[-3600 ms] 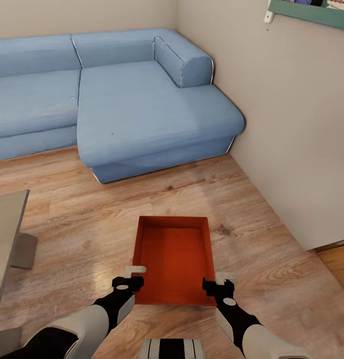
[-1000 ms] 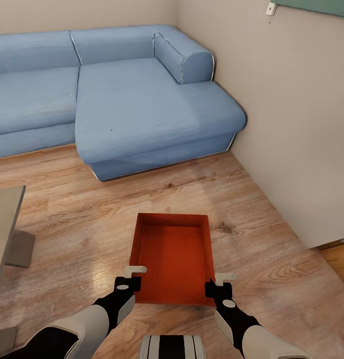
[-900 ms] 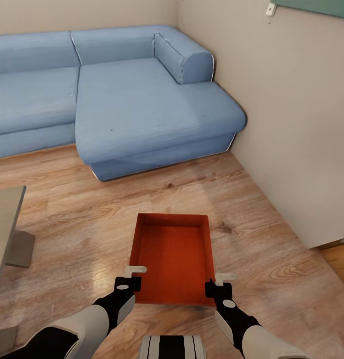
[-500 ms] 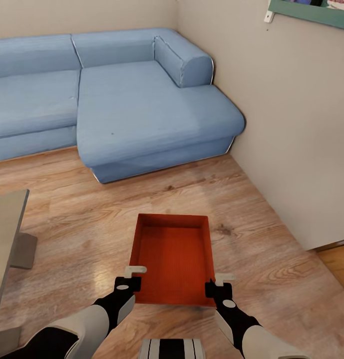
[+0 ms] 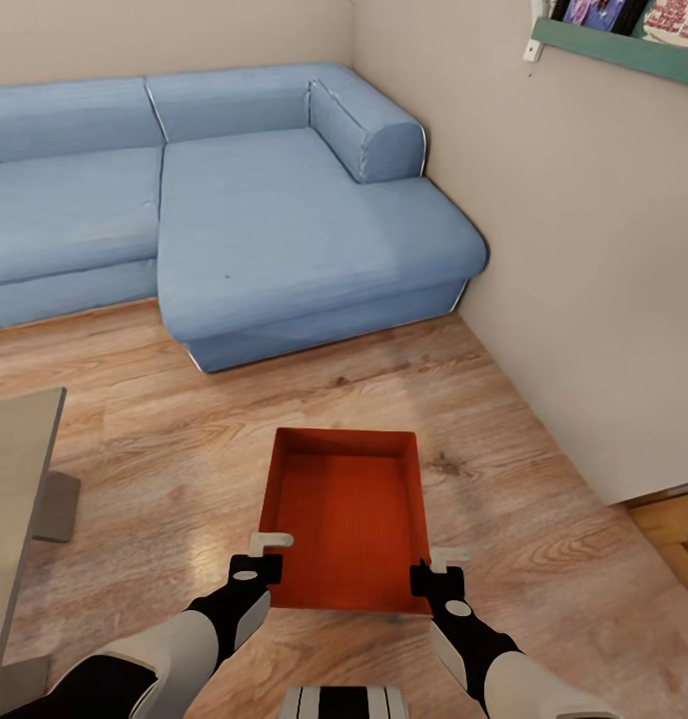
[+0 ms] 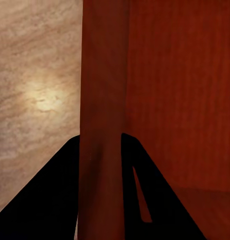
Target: Move the two storage containers from the living room to the garage. In the garage, place one container on the floor and stack the other container on top of it (either order is fine).
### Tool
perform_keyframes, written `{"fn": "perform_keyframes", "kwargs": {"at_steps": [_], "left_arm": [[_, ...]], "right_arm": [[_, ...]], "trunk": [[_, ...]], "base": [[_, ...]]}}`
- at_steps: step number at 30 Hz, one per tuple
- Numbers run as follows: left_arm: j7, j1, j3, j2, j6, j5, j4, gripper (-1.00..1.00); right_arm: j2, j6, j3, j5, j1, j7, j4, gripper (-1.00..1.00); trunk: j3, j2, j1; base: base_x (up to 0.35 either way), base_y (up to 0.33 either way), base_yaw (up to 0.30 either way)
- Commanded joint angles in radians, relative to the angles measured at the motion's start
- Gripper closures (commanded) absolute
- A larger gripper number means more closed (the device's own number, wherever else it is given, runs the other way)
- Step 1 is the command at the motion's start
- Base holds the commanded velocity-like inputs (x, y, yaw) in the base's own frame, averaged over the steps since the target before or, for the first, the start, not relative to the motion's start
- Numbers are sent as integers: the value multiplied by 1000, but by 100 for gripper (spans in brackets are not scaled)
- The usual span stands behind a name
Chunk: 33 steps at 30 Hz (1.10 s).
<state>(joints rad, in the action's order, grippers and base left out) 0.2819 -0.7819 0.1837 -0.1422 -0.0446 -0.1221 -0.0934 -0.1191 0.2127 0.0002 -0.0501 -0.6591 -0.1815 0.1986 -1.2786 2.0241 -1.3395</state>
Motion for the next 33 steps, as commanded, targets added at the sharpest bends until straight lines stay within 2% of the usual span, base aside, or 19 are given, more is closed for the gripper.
{"fn": "perform_keyframes", "kwargs": {"at_steps": [1, 33], "left_arm": [[11, 0, 0, 2, -5, -6, 1, 100], [11, 0, 0, 2, -5, -6, 1, 100]], "right_arm": [[1, 5, -20, -1, -1, -10, -1, 100], [1, 5, -20, -5, -1, -7, -2, 100]], "trunk": [[3, -7, 4], [103, -231, 127]], "base": [[0, 0, 0], [0, 0, 0]]}}
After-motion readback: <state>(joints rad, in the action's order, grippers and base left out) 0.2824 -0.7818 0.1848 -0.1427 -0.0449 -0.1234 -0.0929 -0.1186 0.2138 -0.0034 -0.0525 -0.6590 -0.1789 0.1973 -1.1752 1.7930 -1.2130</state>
